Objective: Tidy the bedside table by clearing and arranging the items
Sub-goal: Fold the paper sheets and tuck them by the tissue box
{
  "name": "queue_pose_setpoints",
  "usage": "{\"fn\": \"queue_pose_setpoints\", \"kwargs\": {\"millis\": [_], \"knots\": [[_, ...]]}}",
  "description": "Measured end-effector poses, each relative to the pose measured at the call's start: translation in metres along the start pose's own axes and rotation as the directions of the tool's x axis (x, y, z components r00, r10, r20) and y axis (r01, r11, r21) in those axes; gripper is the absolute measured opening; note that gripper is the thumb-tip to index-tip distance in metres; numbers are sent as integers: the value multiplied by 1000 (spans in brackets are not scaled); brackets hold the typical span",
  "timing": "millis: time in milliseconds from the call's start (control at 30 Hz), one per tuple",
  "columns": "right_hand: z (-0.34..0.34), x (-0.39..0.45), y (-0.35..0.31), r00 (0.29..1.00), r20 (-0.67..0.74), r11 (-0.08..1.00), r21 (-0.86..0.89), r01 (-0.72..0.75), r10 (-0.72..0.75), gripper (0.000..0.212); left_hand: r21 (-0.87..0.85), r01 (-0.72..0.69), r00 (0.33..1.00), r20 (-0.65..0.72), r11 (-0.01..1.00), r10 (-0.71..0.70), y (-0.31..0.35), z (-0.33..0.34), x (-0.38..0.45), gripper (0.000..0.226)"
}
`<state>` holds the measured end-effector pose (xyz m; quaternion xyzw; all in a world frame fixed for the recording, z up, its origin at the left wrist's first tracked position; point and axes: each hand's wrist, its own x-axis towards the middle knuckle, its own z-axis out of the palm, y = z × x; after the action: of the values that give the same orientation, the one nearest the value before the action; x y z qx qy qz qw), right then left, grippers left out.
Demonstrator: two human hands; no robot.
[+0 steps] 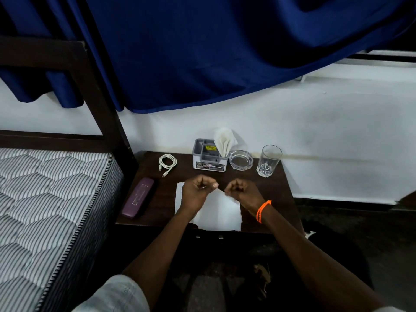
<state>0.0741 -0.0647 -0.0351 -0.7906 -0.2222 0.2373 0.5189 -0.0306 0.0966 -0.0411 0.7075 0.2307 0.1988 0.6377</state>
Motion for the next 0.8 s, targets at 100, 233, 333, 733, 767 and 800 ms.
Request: {"fn": "queue_pose_setpoints", "kwargs": {"millis": [100, 233, 333, 733, 767, 800], "knots": [[1, 6, 14, 999, -47, 962, -272, 2, -15, 24, 69, -6, 999, -51, 998, 10, -7, 3, -3, 14], [1, 3, 30, 991, -122, 884, -455, -110, 61, 52, 282, -5, 994, -104, 959, 35, -21, -2, -9, 14], [-2, -2, 35, 975, -138, 779, -586, -222, 174, 77, 570, 13, 997, -71, 822, 34, -35, -9, -11, 38], [22, -8, 18, 920, -242, 847, -369, -382, 310, 98, 691, 180, 983, -139, 700, -117, -25, -1, -18, 68], [24, -6, 18, 915, -241, 869, -309, -387, 323, 100, 651, 206, 978, -153, 731, -140, -25, 0, -16, 71], [25, -3, 17, 908, -238, 886, -238, -399, 345, 98, 599, 238, 971, -168, 764, -171, -25, 1, -14, 74]]}}
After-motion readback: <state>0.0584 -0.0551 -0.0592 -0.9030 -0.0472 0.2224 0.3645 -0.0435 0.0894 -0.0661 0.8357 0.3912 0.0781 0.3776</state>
